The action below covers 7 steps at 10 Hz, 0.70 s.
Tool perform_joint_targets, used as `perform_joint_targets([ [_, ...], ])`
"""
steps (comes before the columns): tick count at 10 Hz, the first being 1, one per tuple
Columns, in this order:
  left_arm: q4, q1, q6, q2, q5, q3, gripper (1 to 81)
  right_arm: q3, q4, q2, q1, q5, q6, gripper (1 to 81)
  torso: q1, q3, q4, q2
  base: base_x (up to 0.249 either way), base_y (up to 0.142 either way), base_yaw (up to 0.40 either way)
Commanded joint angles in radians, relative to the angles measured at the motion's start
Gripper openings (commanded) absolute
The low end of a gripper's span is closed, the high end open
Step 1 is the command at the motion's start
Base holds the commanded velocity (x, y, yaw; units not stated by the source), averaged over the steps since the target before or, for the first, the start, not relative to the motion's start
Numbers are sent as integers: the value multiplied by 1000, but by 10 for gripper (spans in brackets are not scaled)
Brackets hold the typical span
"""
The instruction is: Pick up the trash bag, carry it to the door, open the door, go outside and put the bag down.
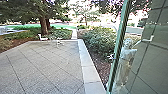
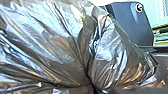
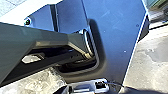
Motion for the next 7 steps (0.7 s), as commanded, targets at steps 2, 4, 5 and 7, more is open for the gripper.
perform_joint_targets([
  [2,2,-41,4,5,69,5,10,-18,-8,3,27,-52,-4,811,0,0,0,0,132,0,0],
  [4,4,-41,6,8,69,5,10,-18,-10,3,19,-52,-24,811,0,0,0,0,132,0,0],
  [5,4,-43,6,7,69,5,10,-18,-10,3,17,-50,-25,811,0,0,0,0,132,0,0],
  [7,4,-41,6,7,69,5,10,-13,-16,3,16,-50,-29,811,0,0,0,0,132,0,0],
])
